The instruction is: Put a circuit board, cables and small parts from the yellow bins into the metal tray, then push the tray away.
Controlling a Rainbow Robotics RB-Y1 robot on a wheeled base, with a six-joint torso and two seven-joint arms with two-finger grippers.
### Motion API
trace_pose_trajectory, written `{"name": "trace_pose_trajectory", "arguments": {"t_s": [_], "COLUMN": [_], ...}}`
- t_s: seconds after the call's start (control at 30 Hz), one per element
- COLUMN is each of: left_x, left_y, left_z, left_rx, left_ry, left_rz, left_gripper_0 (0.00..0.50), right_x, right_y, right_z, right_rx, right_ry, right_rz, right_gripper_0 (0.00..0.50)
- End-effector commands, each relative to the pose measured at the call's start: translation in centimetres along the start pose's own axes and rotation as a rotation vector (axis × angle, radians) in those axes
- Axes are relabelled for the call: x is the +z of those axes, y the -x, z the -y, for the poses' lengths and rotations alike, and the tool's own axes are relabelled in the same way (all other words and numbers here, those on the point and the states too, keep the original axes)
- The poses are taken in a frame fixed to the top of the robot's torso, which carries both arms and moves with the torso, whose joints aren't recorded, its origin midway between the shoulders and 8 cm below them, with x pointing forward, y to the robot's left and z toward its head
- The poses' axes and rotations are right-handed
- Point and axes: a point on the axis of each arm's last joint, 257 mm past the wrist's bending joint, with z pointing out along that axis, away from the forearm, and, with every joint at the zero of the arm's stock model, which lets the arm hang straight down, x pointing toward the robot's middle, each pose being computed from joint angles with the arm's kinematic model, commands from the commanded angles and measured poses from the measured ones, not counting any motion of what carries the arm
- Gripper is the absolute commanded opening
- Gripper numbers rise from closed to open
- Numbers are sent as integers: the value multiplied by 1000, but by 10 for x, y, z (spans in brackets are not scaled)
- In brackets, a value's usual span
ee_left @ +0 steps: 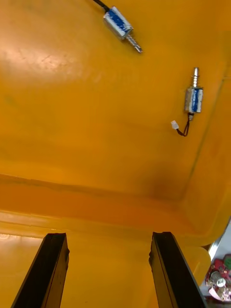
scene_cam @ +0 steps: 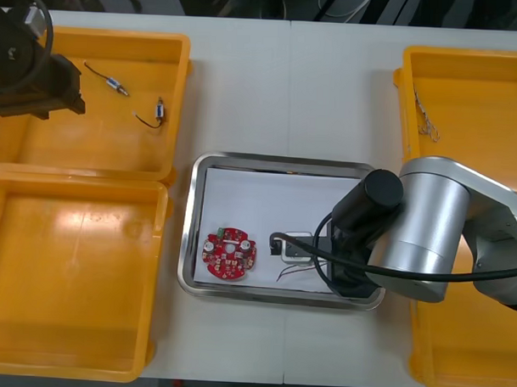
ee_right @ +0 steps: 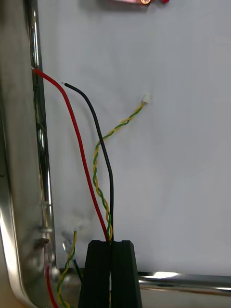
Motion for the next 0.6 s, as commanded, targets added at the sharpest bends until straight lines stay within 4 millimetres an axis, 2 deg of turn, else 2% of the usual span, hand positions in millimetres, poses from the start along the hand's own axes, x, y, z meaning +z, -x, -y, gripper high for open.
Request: {"name": "trace_pose_trajectory", "arguments": {"t_s": [0.03,0.23,0.33,0.37,0.43,0.47,0.5,0.6], "left_x": [-21,-14,-8,-6,-2,1,3,10], "left_y": [27,34,37,38,39,40,41,43], "left_z": [0,15,20,23,23,26,27,30], "left_rx": [109,112,103,101,92,87,83,70], "left_ry": [-44,-102,-128,-142,-152,-163,-172,-191], "left_rz": [62,85,88,91,88,86,90,88], "left_gripper_0": [500,500,500,500,500,500,500,500], "right_x": [1,11,12,14,15,16,16,16], "right_y": [29,27,21,18,15,13,13,13], "right_z": [10,15,16,13,11,10,9,9], "right_rx": [-33,-31,-26,-23,-20,-19,-17,-18], "right_ry": [-39,-80,-79,-72,-66,-64,-62,-62], "right_rz": [53,46,34,29,25,23,22,22], "right_gripper_0": [0,0,30,54,119,191,303,500]}}
